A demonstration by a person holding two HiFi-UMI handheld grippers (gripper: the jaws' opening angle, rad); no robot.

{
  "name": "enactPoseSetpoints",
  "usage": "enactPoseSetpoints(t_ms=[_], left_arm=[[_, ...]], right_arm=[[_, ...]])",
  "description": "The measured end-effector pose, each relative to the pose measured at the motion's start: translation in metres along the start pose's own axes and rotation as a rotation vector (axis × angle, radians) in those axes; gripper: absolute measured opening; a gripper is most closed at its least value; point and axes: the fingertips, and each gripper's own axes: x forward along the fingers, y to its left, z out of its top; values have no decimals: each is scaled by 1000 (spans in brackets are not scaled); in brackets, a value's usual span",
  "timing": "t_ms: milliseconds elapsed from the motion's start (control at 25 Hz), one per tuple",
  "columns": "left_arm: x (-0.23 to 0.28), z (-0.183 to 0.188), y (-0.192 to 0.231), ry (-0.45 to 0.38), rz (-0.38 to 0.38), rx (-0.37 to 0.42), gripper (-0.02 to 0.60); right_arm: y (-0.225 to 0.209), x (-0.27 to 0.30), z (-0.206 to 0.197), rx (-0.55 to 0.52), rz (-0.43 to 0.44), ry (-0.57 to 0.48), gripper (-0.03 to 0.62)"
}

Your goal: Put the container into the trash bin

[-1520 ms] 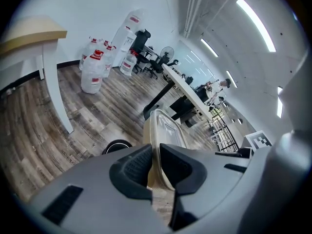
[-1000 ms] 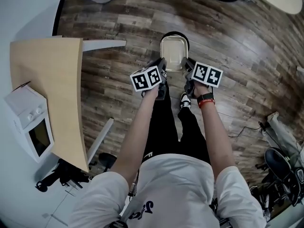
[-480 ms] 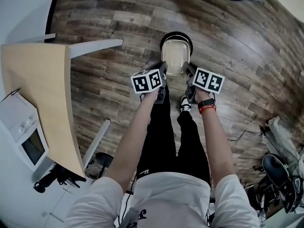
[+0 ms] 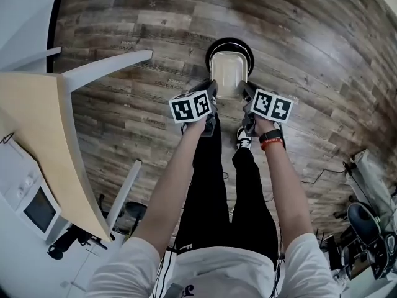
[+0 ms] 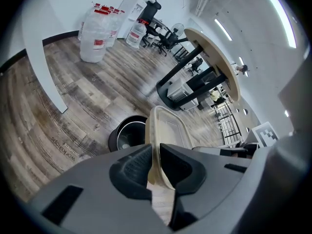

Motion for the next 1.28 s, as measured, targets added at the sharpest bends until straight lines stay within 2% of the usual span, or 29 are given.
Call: enactPoseSetpoints(t_ms=[520, 800, 960, 1160, 1280], left_arm=[[74, -6, 53, 62, 27, -16, 64], [108, 0, 71, 123, 67, 24, 66], [127, -4, 79, 163, 55, 23, 66], [144, -18, 90, 200, 54, -30, 66], [149, -25, 94, 230, 51, -71, 66]], right_arm=[[-52, 81, -4, 18, -26, 54, 109], [-76, 115, -3, 84, -30, 61, 103], [-89, 127, -4, 116, -38, 43, 103], [-102, 136, -9, 146, -46, 24, 107], [-110, 139, -13, 216, -54, 4, 107]])
